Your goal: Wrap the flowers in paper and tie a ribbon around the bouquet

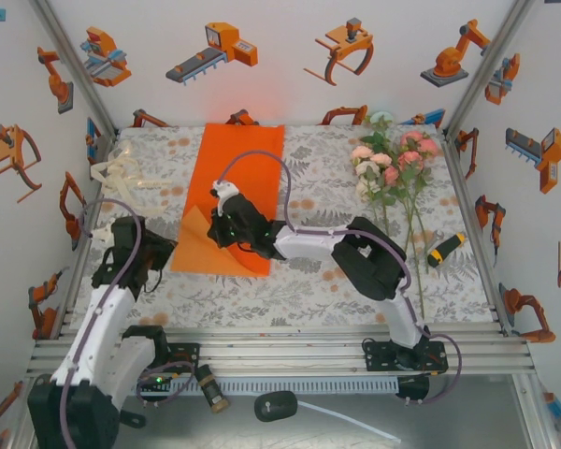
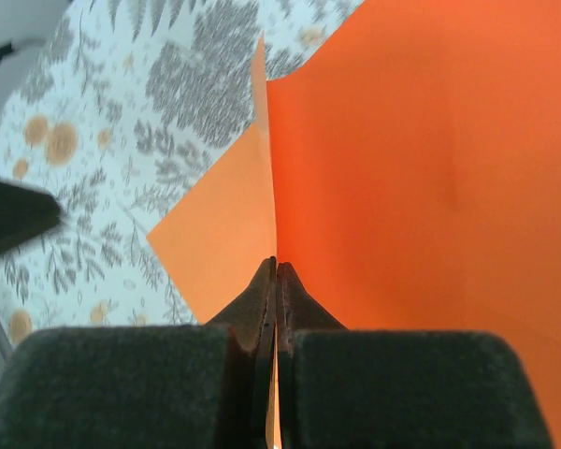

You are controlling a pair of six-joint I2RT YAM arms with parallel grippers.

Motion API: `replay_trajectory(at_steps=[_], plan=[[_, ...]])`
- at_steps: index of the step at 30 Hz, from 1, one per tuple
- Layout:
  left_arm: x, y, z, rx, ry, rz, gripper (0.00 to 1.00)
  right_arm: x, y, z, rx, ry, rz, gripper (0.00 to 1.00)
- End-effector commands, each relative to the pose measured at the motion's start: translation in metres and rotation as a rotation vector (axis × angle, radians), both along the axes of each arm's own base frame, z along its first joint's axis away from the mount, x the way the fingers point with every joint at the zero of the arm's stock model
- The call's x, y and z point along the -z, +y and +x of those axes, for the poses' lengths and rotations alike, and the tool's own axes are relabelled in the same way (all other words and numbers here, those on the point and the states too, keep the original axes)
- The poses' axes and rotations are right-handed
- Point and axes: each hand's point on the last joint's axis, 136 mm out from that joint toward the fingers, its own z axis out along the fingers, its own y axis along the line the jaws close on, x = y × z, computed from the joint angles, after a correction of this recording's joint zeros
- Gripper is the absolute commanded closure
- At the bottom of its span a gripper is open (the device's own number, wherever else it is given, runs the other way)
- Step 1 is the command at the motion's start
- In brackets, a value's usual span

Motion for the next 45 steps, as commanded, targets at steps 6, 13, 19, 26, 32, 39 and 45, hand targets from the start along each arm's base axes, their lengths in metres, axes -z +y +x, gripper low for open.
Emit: replay_trajectory(at_steps=[6, 13, 19, 26, 32, 39, 45], plan=[[0.066, -0.023, 0.017, 0.069, 0.174, -0.086, 0.85, -0.037, -0.013, 0.014, 0.121, -0.039, 0.119, 1.0], [0.103, -0.013, 0.006, 0.028, 0.31, -0.042, 0.88, -0.042, -0.052, 0.024, 0.339, 0.032, 0.103, 1.0], [0.115, 0.006, -0.006, -0.04, 0.373, -0.02, 0.91, -0.048, -0.132, 0.029, 0.677, 0.029, 0.128, 1.0], [0.098, 0.031, 0.005, -0.075, 0.332, 0.002, 0.91, 0.004, -0.255, -0.026, 1.027, 0.161, -0.015, 1.0], [0.095, 0.042, 0.022, -0.081, 0.306, 0.016, 0.86, 0.06, -0.316, -0.089, 1.126, 0.418, -0.214, 0.82], [0.078, 0.049, 0.032, -0.077, 0.262, 0.032, 0.73, 0.006, -0.355, -0.106, 1.076, 0.333, -0.289, 0.46], [0.043, 0.024, 0.033, 0.016, 0.183, 0.092, 0.66, -0.033, -0.308, -0.046, 0.558, 0.19, -0.218, 0.36]])
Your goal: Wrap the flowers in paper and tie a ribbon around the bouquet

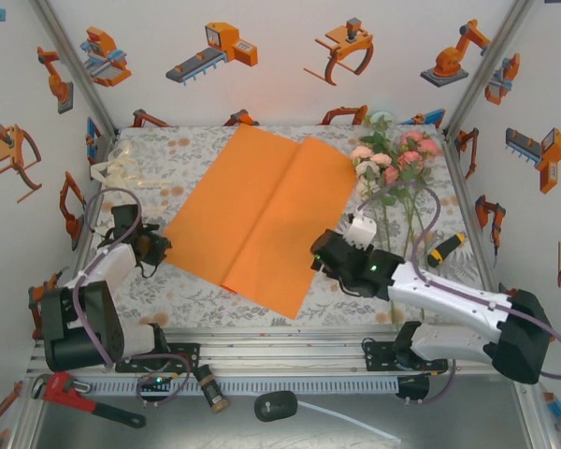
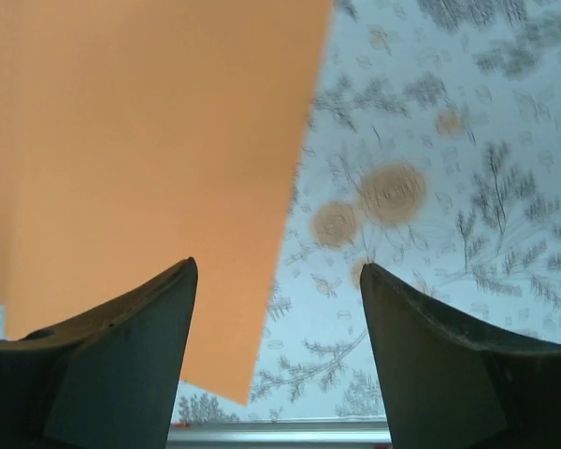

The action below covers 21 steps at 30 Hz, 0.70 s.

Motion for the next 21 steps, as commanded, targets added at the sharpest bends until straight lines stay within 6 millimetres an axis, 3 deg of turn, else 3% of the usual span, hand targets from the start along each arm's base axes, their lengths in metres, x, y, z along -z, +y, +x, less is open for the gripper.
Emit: replay_trajectory(at_steps=[1, 4, 6, 11, 16, 21], plan=[[-0.025, -0.019, -0.002, 0.095, -0.03, 0.062, 0.66, -0.013, 0.019, 0.05, -0.279, -0.057, 0.029, 0.37], [-0.028, -0.05, -0.003, 0.193, -0.034, 0.051, 0.66, -0.011, 0.016, 0.104, -0.288, -0.029, 0.022, 0.44], [-0.022, -0.066, -0.004, 0.24, -0.015, 0.032, 0.66, 0.002, 0.021, 0.135, -0.289, 0.004, 0.017, 0.54], [-0.001, -0.074, -0.002, 0.284, 0.06, 0.029, 0.68, 0.043, 0.045, 0.18, -0.29, 0.088, 0.099, 0.88], [0.022, -0.068, -0.006, 0.243, 0.13, 0.037, 0.72, 0.092, 0.035, 0.186, -0.174, 0.17, 0.079, 0.92], [0.044, -0.054, -0.01, 0.201, 0.223, 0.068, 0.73, 0.125, 0.011, 0.159, -0.095, 0.223, 0.054, 0.92]])
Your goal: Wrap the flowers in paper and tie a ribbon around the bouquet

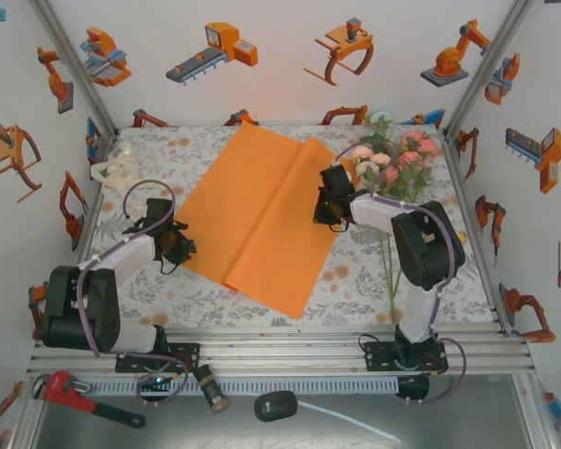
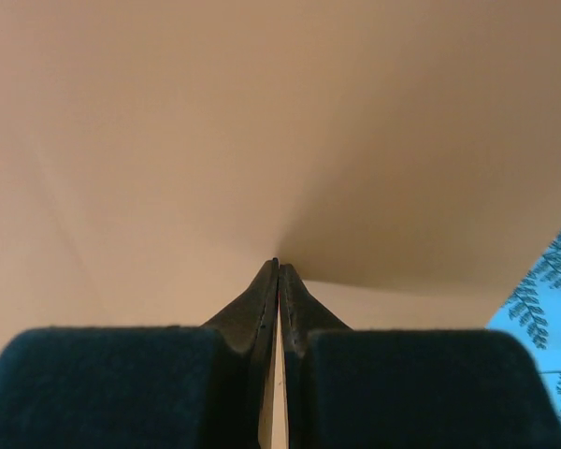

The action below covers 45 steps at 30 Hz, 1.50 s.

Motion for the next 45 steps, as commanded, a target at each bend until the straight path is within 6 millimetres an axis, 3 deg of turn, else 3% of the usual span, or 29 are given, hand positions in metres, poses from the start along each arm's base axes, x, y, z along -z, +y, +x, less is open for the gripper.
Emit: replay_trajectory(at_steps=[1, 4, 9, 12, 14, 16, 19, 23, 27, 29, 32, 34, 39, 45], plan=[[0.028, 0.017, -0.014, -0.04, 0.116, 0.055, 0.72, 0.025, -0.017, -0.021, 0.066, 0.056, -0.017, 0.92], [0.033, 0.03, -0.001, -0.067, 0.116, 0.051, 0.73, 0.045, -0.028, -0.048, 0.111, 0.12, -0.009, 0.98], [0.023, 0.049, 0.048, -0.045, 0.057, 0.085, 0.75, 0.067, -0.044, -0.117, 0.161, 0.246, 0.021, 1.0], [0.018, 0.039, 0.082, 0.027, 0.024, 0.065, 0.75, 0.058, -0.046, -0.15, 0.145, 0.251, 0.021, 1.0], [0.014, 0.032, 0.099, 0.044, -0.005, 0.037, 0.74, 0.043, -0.042, -0.156, 0.113, 0.234, 0.043, 1.0], [0.006, 0.03, 0.107, 0.047, -0.03, 0.039, 0.74, 0.021, -0.042, -0.15, 0.099, 0.198, 0.036, 0.98], [-0.015, 0.026, 0.11, 0.056, -0.075, 0.035, 0.72, -0.025, -0.039, -0.122, 0.09, 0.062, 0.036, 0.93], [-0.049, 0.017, 0.09, 0.049, -0.116, 0.08, 0.69, -0.06, -0.045, -0.078, 0.141, -0.046, 0.011, 0.91], [-0.051, -0.016, 0.074, 0.111, -0.136, 0.078, 0.67, -0.05, -0.059, -0.032, 0.205, -0.035, -0.042, 0.89], [-0.048, -0.045, 0.077, 0.193, -0.172, 0.014, 0.68, -0.04, -0.056, -0.011, 0.196, -0.004, -0.007, 0.88], [-0.036, -0.086, 0.079, 0.312, -0.152, -0.057, 0.68, -0.029, -0.046, 0.007, 0.146, 0.023, 0.015, 0.85], [-0.024, -0.098, 0.077, 0.35, -0.123, -0.051, 0.68, -0.02, -0.042, 0.011, 0.124, 0.048, 0.008, 0.83], [0.011, -0.09, 0.071, 0.302, -0.035, -0.038, 0.67, 0.007, -0.05, 0.003, 0.149, 0.115, -0.029, 0.81], [0.037, -0.055, 0.075, 0.158, 0.02, -0.017, 0.66, 0.043, -0.079, -0.035, 0.202, 0.234, -0.133, 0.81]])
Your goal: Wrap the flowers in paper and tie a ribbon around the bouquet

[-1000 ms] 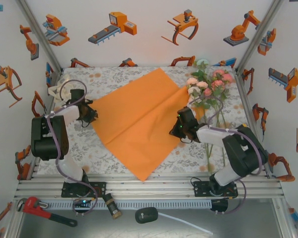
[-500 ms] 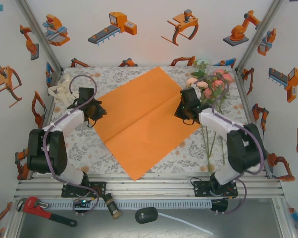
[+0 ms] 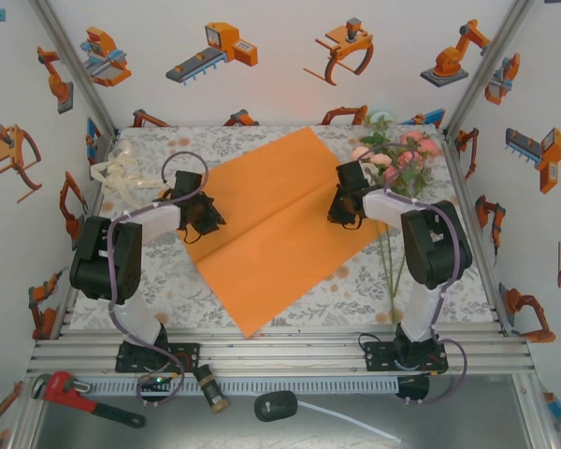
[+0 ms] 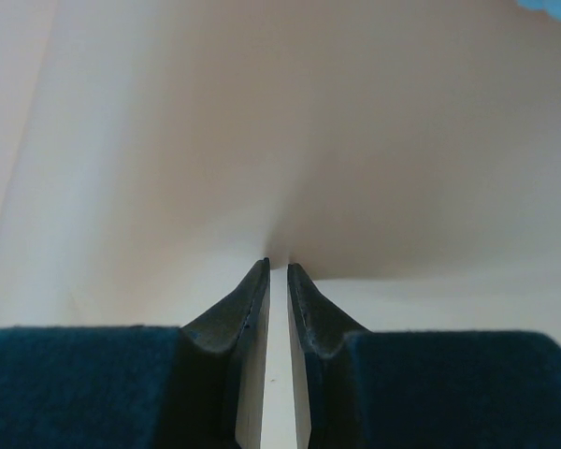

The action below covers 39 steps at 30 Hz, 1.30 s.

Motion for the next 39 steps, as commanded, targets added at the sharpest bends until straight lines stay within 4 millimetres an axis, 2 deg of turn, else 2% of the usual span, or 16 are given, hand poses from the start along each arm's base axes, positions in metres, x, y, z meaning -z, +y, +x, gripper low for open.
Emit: replay_trajectory(at_steps=[1, 6, 9, 11, 16, 18, 21, 24, 26, 27, 30, 33, 36, 39], plan=[[0.045, 0.038, -0.017, -0.127, 0.138, 0.069, 0.66, 0.045, -0.033, -0.051, 0.034, 0.184, -0.122, 0.81], [0.048, 0.053, -0.013, -0.197, 0.137, 0.073, 0.66, 0.06, -0.052, -0.084, 0.038, 0.248, -0.149, 0.81], [0.048, 0.051, -0.012, -0.198, 0.134, 0.065, 0.66, 0.056, -0.051, -0.09, 0.028, 0.267, -0.137, 0.8], [0.049, 0.05, -0.014, -0.203, 0.137, 0.061, 0.66, 0.045, -0.049, -0.085, 0.012, 0.255, -0.132, 0.79], [0.046, 0.035, -0.016, -0.164, 0.117, 0.007, 0.63, -0.011, -0.029, -0.043, -0.038, 0.09, -0.073, 0.73], [0.035, 0.029, -0.014, -0.145, 0.09, -0.007, 0.59, -0.032, -0.02, -0.024, -0.059, 0.039, -0.05, 0.71], [0.007, 0.026, -0.011, -0.126, 0.031, -0.012, 0.53, -0.054, -0.012, -0.001, -0.081, -0.015, -0.047, 0.7], [-0.026, 0.024, -0.011, -0.1, -0.033, 0.0, 0.49, -0.072, -0.017, 0.017, -0.083, -0.064, -0.079, 0.68], [-0.046, 0.023, -0.014, -0.084, -0.077, 0.019, 0.48, -0.08, -0.034, 0.025, -0.055, -0.09, -0.126, 0.64], [-0.057, 0.022, -0.016, -0.068, -0.103, 0.029, 0.47, -0.082, -0.048, 0.028, -0.027, -0.093, -0.155, 0.61], [-0.081, 0.012, -0.026, 0.017, -0.166, 0.073, 0.45, -0.076, -0.085, 0.028, 0.001, -0.062, -0.19, 0.54], [-0.089, 0.001, -0.042, 0.138, -0.196, 0.143, 0.43, -0.056, -0.106, 0.016, -0.014, 0.017, -0.183, 0.52], [-0.082, 0.009, -0.054, 0.169, -0.199, 0.229, 0.4, -0.037, -0.116, 0.001, -0.05, 0.085, -0.211, 0.5], [-0.07, 0.022, -0.059, 0.151, -0.157, 0.298, 0.4, -0.022, -0.115, -0.01, -0.104, 0.126, -0.212, 0.47]])
